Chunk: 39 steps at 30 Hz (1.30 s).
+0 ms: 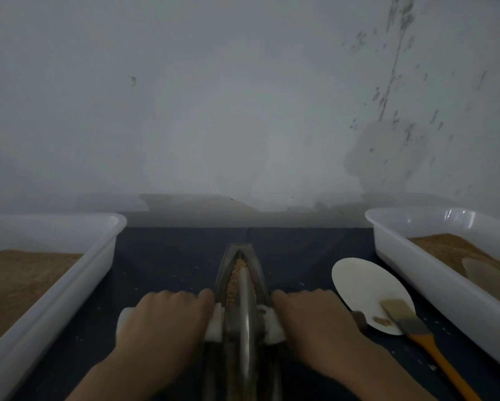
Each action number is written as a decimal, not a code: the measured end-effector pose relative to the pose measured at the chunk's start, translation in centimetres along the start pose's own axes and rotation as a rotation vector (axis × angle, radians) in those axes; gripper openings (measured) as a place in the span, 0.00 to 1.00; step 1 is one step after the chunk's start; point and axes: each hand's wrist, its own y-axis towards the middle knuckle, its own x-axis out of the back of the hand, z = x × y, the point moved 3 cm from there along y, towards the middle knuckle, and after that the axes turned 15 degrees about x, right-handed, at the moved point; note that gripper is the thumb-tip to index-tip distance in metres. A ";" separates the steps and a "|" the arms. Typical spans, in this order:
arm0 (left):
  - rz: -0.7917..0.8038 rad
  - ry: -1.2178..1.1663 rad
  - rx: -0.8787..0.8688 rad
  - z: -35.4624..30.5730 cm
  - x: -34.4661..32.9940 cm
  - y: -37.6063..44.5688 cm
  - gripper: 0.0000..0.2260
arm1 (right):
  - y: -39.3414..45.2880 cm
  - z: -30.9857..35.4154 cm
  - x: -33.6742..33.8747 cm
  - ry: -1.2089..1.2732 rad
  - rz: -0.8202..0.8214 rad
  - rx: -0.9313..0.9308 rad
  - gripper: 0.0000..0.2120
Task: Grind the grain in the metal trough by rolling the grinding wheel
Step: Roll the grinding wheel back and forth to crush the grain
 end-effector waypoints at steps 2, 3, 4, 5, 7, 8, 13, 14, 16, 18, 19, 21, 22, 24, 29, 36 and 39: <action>-0.076 0.003 0.034 0.5 -0.5 1.1 0.18 | 1.2 -0.9 -0.3 -0.028 -0.050 0.004 0.08; -0.087 0.001 0.050 0.6 -0.6 1.4 0.18 | 1.7 -1.3 -0.4 -0.048 -0.069 0.003 0.09; -0.085 -0.006 0.060 0.7 -0.6 1.6 0.19 | 2.2 -1.5 -0.4 -0.066 -0.083 0.003 0.09; -0.083 -0.017 0.065 0.7 -0.4 1.6 0.19 | 2.4 -1.7 -0.3 -0.078 -0.090 0.006 0.09; -0.092 -0.044 0.065 0.5 0.1 1.2 0.17 | 2.2 -1.5 -0.1 -0.071 -0.084 0.007 0.09; -0.090 -0.047 0.057 0.4 0.3 0.8 0.17 | 1.7 -1.2 0.1 -0.055 -0.068 0.010 0.09; 0.111 -0.005 0.009 -0.1 0.7 -2.3 0.17 | -1.6 1.7 0.8 0.025 0.061 0.024 0.11; 0.148 0.008 0.012 -0.1 0.8 -2.7 0.17 | -1.9 2.1 0.8 0.032 0.094 0.014 0.12; 0.184 0.011 0.021 -0.1 0.9 -3.3 0.17 | -2.2 2.4 0.9 0.040 0.150 -0.003 0.13; 0.147 0.002 0.040 -0.2 0.6 -3.3 0.17 | -1.9 2.3 0.9 0.020 0.127 0.000 0.13; 0.098 -0.002 0.055 -0.1 0.4 -2.9 0.17 | -1.6 1.9 0.7 0.006 0.087 0.007 0.12; -0.030 0.019 0.071 0.0 0.0 -1.8 0.18 | -0.7 0.8 0.2 -0.012 0.012 0.018 0.11; -0.092 0.026 0.068 0.0 -0.2 -1.0 0.18 | -0.1 0.0 -0.1 -0.017 -0.005 0.018 0.10; -0.172 0.007 0.069 0.1 -0.4 0.5 0.18 | 1.1 -1.2 -0.5 -0.039 -0.032 0.018 0.10; -0.185 -0.056 0.067 0.4 -0.5 1.3 0.18 | 1.7 -1.4 -0.3 -0.091 -0.059 0.018 0.10; 0.147 -0.065 0.027 0.4 -0.2 -3.1 0.19 | -1.4 2.0 0.7 -0.069 0.104 0.039 0.10; 0.176 -0.023 0.000 0.2 0.2 -3.8 0.18 | -2.2 2.8 0.8 -0.046 0.142 0.034 0.10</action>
